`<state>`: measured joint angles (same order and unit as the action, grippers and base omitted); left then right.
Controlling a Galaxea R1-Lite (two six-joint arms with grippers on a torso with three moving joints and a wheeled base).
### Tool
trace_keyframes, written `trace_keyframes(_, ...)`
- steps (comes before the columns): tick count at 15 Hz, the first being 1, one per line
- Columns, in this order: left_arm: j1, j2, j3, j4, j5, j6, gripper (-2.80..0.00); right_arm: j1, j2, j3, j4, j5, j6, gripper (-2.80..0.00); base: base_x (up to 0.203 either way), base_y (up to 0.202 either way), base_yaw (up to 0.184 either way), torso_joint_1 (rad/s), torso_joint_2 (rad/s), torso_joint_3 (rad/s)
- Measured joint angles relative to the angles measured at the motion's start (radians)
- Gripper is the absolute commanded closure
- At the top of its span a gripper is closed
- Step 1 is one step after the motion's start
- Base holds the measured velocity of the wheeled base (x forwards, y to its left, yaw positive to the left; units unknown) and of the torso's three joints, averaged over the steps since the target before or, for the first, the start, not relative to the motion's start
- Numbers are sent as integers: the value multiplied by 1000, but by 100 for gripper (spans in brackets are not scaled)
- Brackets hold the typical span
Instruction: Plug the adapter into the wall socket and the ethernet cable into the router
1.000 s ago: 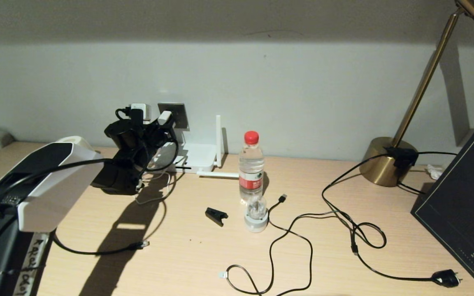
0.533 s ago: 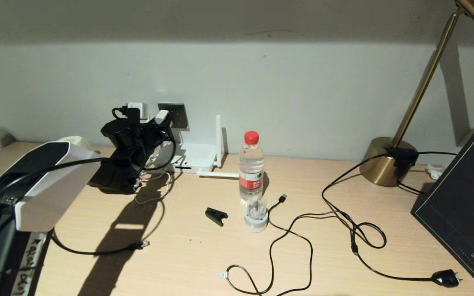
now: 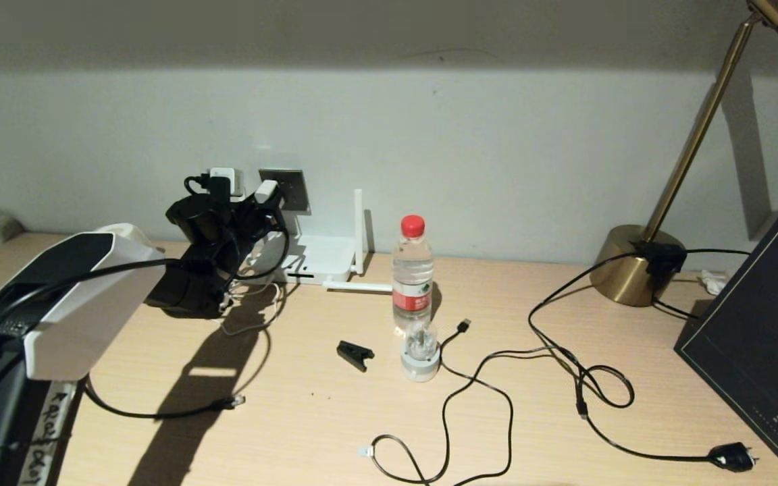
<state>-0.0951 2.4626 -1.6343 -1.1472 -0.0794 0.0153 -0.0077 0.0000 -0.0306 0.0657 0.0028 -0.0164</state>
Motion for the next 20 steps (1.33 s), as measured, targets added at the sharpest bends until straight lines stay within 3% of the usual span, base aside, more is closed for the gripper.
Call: trace_keyframes(20,-11,7,-1,-1,1,0,0,0,0,0,0,0,0,0,0,0,0,0,0,0)
